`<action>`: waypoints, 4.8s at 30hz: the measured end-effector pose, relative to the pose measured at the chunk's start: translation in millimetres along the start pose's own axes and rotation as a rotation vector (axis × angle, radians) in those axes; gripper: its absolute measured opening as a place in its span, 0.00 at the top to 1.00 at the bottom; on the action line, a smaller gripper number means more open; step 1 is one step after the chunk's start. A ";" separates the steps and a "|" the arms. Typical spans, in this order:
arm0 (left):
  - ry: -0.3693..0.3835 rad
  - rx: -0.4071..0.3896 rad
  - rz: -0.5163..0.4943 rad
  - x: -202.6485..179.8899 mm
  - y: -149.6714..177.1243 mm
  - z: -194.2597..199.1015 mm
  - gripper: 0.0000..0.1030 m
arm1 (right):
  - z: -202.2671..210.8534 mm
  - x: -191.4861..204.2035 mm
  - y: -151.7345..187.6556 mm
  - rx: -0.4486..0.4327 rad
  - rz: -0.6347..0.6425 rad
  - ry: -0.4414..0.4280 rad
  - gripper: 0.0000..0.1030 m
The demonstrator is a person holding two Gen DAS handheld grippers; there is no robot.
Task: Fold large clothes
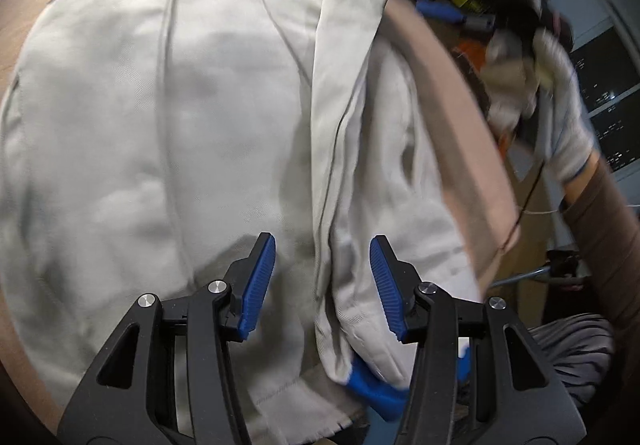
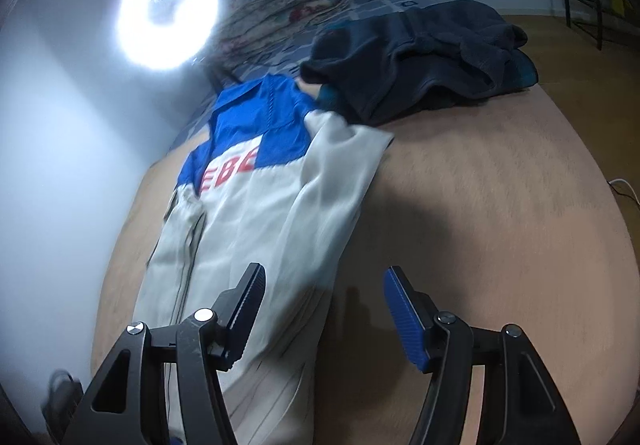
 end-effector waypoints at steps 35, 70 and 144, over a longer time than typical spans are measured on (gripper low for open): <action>0.078 0.007 -0.045 -21.8 11.1 17.9 0.97 | -93.1 97.2 -99.4 0.056 0.131 0.236 0.94; 0.059 -0.144 -0.049 25.3 14.1 102.0 0.92 | -156.0 142.9 21.4 0.245 0.252 0.056 0.83; 0.121 -0.012 0.315 114.6 101.1 86.3 0.49 | 51.2 64.6 263.0 0.346 0.069 -0.275 0.58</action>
Point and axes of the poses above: each gripper's, at about its wrist camera, not at the fingertips, and z roughly against the way its jaws point, x to its left, y to its underside, the point moved 10 cm from there along -z, roughly the way its jaws point, and after that the axes turned 9 degrees about -y, right-handed, at the moved point
